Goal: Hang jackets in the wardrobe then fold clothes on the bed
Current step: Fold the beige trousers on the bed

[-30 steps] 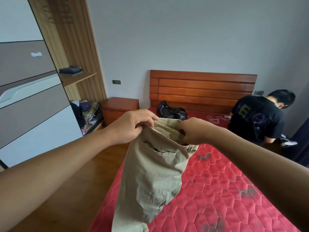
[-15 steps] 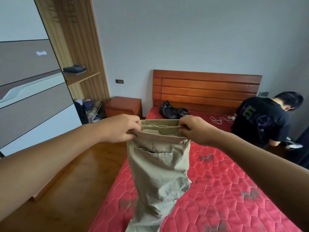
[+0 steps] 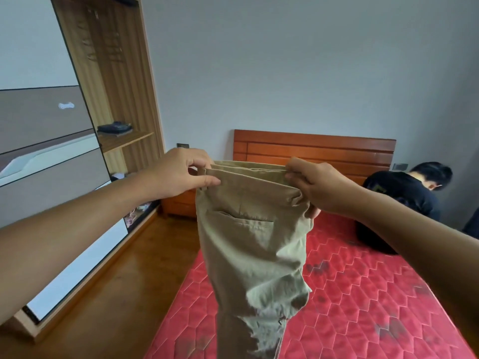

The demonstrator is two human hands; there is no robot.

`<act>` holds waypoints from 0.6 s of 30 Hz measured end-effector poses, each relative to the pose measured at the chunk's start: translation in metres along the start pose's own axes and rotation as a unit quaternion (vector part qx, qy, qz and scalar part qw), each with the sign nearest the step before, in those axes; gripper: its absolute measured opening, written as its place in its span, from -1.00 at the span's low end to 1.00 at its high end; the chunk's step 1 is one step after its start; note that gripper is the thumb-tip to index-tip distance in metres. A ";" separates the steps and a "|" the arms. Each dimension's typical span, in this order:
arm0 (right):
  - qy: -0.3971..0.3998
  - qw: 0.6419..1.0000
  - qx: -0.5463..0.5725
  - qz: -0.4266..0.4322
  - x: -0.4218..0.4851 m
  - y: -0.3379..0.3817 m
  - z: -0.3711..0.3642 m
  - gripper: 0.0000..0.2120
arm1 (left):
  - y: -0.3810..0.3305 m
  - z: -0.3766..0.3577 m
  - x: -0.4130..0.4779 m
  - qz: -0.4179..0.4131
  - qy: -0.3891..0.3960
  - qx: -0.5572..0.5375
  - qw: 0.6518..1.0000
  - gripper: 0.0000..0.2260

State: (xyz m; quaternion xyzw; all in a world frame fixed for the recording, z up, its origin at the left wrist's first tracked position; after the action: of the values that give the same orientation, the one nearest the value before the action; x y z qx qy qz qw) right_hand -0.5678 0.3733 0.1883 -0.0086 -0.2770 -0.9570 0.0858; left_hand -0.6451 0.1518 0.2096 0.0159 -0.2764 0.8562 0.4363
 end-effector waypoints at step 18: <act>-0.022 0.990 0.133 0.033 -0.030 -0.011 0.031 -0.79 | -0.015 0.014 0.010 0.004 -0.031 -0.081 0.996 -0.90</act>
State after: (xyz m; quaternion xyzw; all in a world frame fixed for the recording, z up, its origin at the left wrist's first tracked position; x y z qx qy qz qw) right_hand -0.5409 0.4038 0.2065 -0.0276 -0.4029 -0.9081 0.1113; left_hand -0.6426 0.1590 0.2310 0.0060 -0.3585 0.8315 0.4243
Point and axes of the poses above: each hand's wrist, its own x-axis towards the middle knuckle, its own z-axis out of the back of the hand, y = z × x, the point moved 10 cm from there along x, towards the middle knuckle, and after that the axes turned 10 degrees about y, right-handed, at the moved point
